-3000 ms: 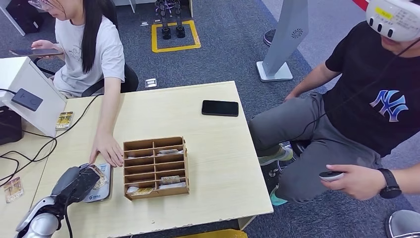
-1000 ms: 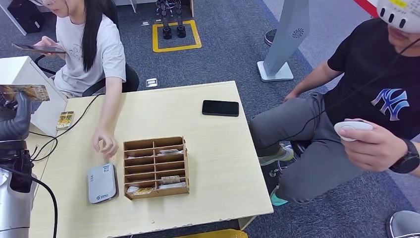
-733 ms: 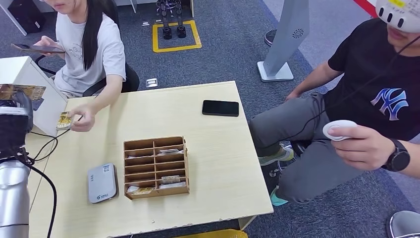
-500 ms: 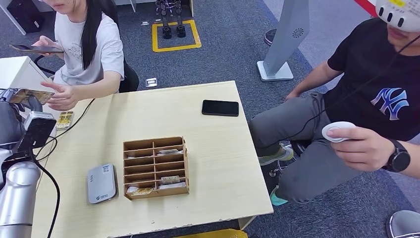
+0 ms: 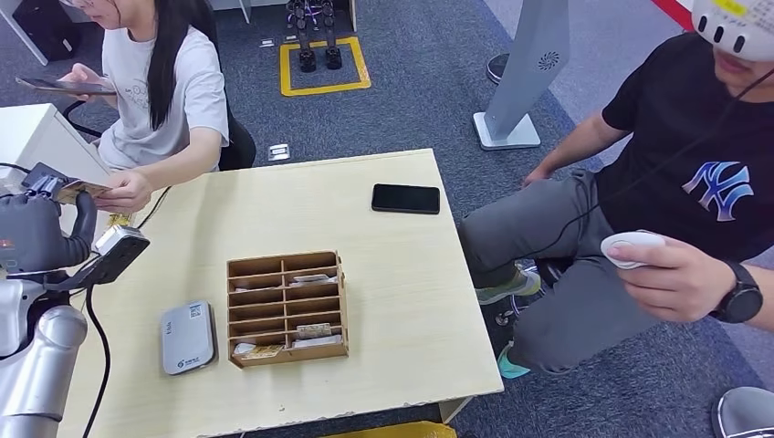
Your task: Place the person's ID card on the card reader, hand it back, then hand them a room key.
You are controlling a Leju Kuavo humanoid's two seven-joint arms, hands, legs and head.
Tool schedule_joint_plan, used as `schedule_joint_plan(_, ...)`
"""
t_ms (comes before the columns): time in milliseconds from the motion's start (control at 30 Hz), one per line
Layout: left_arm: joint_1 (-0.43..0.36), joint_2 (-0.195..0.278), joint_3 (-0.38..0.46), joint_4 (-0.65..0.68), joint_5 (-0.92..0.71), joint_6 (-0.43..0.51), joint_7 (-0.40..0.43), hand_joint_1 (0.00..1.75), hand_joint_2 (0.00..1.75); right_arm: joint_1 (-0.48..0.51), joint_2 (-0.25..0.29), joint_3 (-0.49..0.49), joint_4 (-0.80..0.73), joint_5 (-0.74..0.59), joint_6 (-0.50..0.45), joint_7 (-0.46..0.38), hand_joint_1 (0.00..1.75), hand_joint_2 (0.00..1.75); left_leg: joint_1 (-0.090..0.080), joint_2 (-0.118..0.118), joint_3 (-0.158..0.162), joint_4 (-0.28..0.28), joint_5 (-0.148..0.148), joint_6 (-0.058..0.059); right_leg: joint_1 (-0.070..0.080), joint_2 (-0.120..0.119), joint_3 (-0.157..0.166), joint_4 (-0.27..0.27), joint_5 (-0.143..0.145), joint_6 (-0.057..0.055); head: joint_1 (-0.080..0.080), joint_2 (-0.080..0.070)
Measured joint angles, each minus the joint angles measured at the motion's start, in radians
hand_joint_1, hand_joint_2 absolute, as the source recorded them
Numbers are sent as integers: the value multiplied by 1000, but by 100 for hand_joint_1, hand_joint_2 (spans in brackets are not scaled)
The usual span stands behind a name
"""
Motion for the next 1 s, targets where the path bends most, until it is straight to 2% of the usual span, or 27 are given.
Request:
schedule_joint_plan(133,0,1,-2,17,30,-14,-15,175,175,-1,1,0,0,0,0,-3,0,0,0,0,0,0,0,0,0,1,0,0,0,0,0,0)
schedule_joint_plan(267,1,-1,-2,20,90,-52,-42,0,175,-2,3,0,0,0,-1,-6,0,0,0,0,-1,0,0,0,0,1,0,0,0,0,0,0)
schedule_joint_plan(667,2,-1,-2,20,127,-89,-51,0,175,-2,3,0,0,-1,-1,-2,0,0,0,0,-1,0,0,0,0,0,0,0,0,0,0,0)
schedule_joint_plan(867,17,-10,-2,6,147,-161,0,0,175,0,3,-2,0,-6,-7,-6,0,0,0,0,-1,0,0,0,0,1,-1,0,0,0,0,0)
schedule_joint_plan(1000,29,-12,-2,-12,159,-189,4,0,175,1,3,-3,0,-7,-8,-10,0,0,0,0,-1,0,0,0,0,0,-1,0,0,0,0,0)
